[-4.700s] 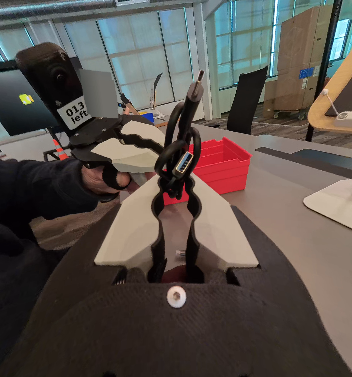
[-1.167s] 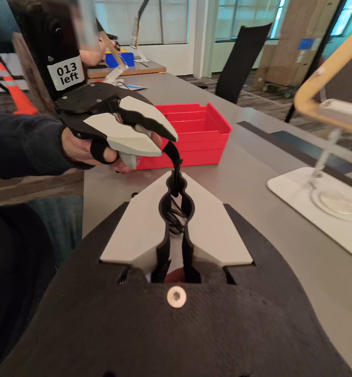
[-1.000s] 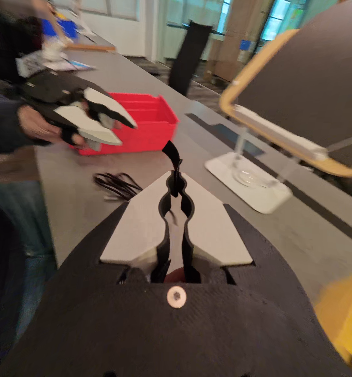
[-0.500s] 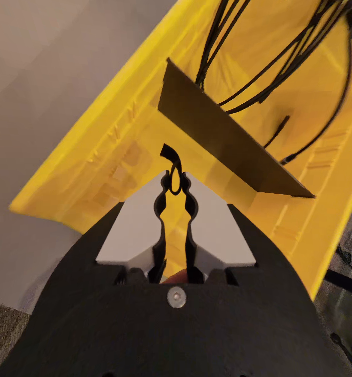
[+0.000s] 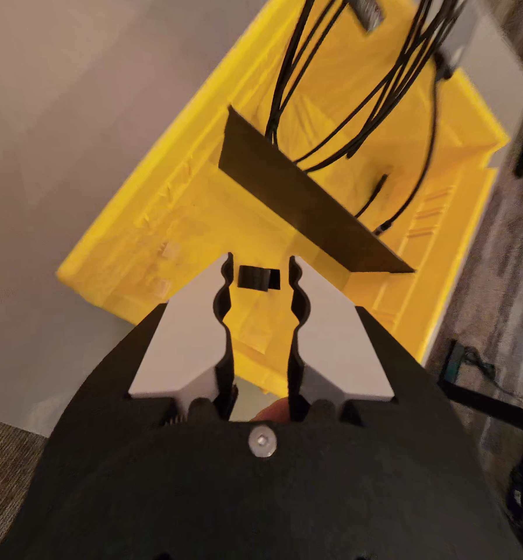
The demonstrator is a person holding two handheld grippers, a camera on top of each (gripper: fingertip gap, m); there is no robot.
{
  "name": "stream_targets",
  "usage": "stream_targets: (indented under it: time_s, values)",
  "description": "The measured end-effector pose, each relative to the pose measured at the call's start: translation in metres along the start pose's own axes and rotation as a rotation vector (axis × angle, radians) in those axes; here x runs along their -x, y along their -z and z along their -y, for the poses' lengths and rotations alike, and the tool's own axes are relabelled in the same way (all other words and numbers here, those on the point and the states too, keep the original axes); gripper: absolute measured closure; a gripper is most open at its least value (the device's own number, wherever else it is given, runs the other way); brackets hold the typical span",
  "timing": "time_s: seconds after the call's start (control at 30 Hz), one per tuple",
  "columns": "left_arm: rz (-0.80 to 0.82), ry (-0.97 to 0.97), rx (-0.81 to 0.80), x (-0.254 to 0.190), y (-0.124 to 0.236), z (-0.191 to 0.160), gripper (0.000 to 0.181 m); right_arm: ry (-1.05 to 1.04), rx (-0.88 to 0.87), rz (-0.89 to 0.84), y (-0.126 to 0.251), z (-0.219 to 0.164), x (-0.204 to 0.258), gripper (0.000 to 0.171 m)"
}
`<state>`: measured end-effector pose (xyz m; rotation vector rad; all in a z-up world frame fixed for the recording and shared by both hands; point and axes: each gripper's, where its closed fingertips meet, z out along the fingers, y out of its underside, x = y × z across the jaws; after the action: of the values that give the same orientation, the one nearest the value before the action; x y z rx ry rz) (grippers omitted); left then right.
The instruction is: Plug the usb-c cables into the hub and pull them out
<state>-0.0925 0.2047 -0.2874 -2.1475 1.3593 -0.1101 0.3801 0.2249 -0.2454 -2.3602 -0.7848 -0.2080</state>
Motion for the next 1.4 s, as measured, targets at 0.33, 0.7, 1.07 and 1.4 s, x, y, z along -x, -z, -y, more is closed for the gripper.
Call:
stream_targets:
  time_s: [0.33, 0.7, 1.07, 1.4]
  values:
    - [0.018, -0.062, -0.006, 0.0, -0.015, -0.005, 0.177, 0.156, -0.487, 0.088, 0.115, 0.099, 0.084, 0.163]
    - [-0.02, 0.049, -0.409, 0.014, 0.056, 0.064, 0.177, 0.258, -0.716, 0.613, 0.067, 0.206, 0.257, 0.125]
    - [-0.316, 0.201, -0.667, 0.002, 0.112, 0.109, 0.177, 0.542, -1.039, 0.484, 0.063, 0.263, 0.291, 0.171]
    - [-0.253, 0.221, -0.654, 0.02, 0.118, 0.1, 0.177, 0.608, -0.826, 0.099, 0.034, 0.277, 0.223, 0.171]
